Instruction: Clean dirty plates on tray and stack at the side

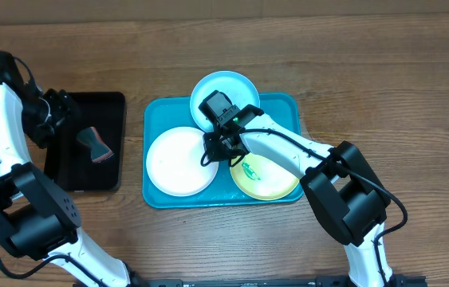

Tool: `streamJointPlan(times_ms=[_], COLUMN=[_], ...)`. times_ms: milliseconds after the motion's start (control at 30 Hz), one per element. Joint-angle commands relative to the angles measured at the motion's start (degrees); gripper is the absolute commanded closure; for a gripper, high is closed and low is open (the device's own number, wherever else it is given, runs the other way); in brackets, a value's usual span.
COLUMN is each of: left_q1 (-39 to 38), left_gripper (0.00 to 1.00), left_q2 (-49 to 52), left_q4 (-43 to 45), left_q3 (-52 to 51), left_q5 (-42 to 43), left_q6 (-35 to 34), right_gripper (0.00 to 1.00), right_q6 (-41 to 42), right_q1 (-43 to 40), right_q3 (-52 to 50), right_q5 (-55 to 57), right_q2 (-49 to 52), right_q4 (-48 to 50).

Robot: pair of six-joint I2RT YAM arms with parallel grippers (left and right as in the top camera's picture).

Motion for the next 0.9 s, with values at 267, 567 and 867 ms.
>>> streamJointPlan(times_ms=[267, 567, 867], left_q1=[-0.6, -2.2, -4.4], left_gripper=[0.4, 0.45, 0.53], left_q2=[-0.7, -0.7, -0.7], left_q4=[15.6, 22.1, 22.3], left_q3=[-17.8, -22.3, -22.3], left_q5=[1.7, 4.1, -5.8], left_q6=[-0.5, -1.0, -2.9], right_gripper=[0.96, 0.96, 0.96], right_q6=[0.4, 0.3, 0.3], right_q1=[-0.2, -0.2, -0.2], right_q3=[-0.5, -0.5, -0.5], right_q5=[0.9, 0.9, 0.9], right_q2=[-1.3, -1.3, -1.3], right_q4=[0.7, 0.7, 0.3])
